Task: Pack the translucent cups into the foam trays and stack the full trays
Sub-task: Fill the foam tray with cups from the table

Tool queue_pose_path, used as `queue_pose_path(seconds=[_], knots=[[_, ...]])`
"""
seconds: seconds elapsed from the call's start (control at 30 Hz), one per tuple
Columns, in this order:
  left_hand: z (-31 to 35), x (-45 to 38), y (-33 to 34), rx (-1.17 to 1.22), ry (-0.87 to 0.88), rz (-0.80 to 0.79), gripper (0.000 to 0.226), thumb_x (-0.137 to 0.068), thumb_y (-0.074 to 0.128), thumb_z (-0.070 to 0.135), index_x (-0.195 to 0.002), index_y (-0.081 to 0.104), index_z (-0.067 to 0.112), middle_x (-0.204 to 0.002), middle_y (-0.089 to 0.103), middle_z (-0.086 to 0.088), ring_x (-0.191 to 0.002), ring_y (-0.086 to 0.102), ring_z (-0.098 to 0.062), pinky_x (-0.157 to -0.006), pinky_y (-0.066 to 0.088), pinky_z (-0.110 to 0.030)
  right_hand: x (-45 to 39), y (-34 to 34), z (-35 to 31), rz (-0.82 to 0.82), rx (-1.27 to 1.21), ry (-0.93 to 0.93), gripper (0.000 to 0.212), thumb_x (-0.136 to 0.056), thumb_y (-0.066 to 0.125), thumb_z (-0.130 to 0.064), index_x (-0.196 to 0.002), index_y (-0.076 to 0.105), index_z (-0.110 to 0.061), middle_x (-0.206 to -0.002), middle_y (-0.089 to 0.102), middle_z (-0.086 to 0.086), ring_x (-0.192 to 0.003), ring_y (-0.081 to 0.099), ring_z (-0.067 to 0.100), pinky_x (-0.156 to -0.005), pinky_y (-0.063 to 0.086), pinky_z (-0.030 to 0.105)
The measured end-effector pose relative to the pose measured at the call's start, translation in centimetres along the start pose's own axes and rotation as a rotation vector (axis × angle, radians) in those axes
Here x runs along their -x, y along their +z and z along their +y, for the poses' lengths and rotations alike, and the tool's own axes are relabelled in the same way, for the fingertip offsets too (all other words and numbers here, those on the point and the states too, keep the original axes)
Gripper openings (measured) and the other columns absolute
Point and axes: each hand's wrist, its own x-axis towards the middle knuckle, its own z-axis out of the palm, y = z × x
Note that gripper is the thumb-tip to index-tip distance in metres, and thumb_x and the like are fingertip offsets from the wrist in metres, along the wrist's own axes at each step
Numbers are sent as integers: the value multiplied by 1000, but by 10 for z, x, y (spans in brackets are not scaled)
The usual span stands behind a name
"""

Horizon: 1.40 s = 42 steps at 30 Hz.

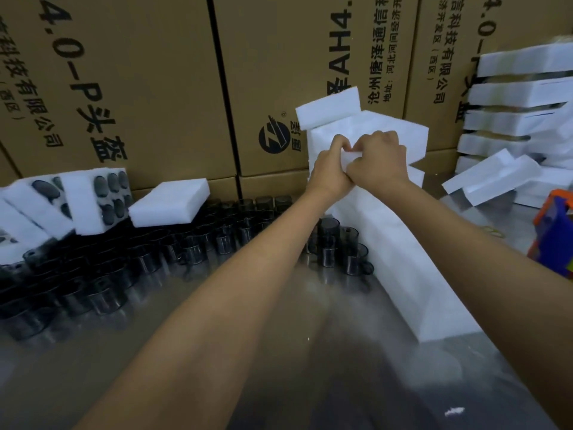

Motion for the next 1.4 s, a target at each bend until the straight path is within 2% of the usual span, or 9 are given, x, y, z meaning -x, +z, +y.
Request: queue_pose_path(seconds=[0.13, 0.47, 0.57, 0.7, 0.9, 1.03, 1.13, 1.3, 1.4], knots=[[7, 34, -27, 161, 27, 87, 26, -87, 57, 1, -108, 42, 6, -70, 47, 4, -59, 40, -6, -47, 31, -14, 22, -16, -26, 29, 30, -109, 35, -87, 49, -17, -115, 68, -7, -110, 61, 14, -121, 41, 33, -95, 31, 40], [-13, 143, -117, 184, -65, 89, 37, -85, 73, 19, -113, 49, 16, -110, 58, -12, -86, 64, -19, -66, 54, -31, 99, 1, -94, -78, -186, -257, 41, -86, 51, -11, -125, 65, -13, -120, 61, 8, -123, 40, 27, -91, 27, 34], [-37, 189, -142, 74, -187, 78, 37, -84, 70, 20, -116, 53, 30, -120, 45, -2, -94, 60, -14, -69, 48, -17, 126, 23, -107, -195, -339, -285, 40, -85, 50, -2, -122, 64, -9, -119, 58, 7, -122, 41, 24, -95, 34, 32], [-79, 246, -174, -102, -353, 354, 21, -89, 60, 14, -108, 61, 23, -115, 46, -2, -107, 50, -20, -91, 44, -33, 158, 52, -102, -495, -529, -314, 37, -83, 44, 12, -108, 61, -9, -111, 49, 4, -101, 48, 15, -80, 35, 27], [-122, 296, -201, -251, -706, 500, 24, -94, 54, 24, -115, 62, 16, -124, 45, -10, -122, 38, -29, -107, 34, -43, 199, 78, -87, -675, -535, -325, 38, -80, 43, 23, -106, 61, 3, -134, 47, 16, -136, 37, 25, -104, 36, 30], [-131, 298, -200, 131, -756, 418, 24, -95, 57, 25, -118, 56, 17, -107, 59, -2, -95, 58, -17, -73, 42, -28, 199, 78, -87, -724, -608, -266, 38, -82, 41, 21, -106, 60, 0, -152, 31, 5, -150, 15, 9, -103, 41, 34], [-140, 298, -204, 176, -811, 441, 26, -94, 60, 26, -119, 54, 21, -86, 53, 3, -76, 53, -11, -65, 40, -26, 200, 73, -87, -737, -671, -195, 42, -82, 39, 22, -97, 64, -8, -145, 38, 1, -142, 28, 8, -101, 32, 23], [-152, 300, -214, 191, -916, 231, 19, -90, 60, 36, -104, 61, 23, -94, 60, 1, -74, 56, -17, -62, 44, -31, 198, 76, -83, -600, -843, 64, 42, -85, 32, 20, -93, 66, -4, -118, 61, 23, -97, 56, 39, -84, 43, 36], [-159, 294, -223, 171, -902, 335, 18, -94, 53, 30, -94, 66, 18, -94, 66, -6, -78, 61, -24, -68, 51, -34, 198, 88, -94, -531, -845, 140, 25, -95, 44, 9, -103, 64, -4, -100, 63, 10, -78, 50, 24, -62, 39, 25]])
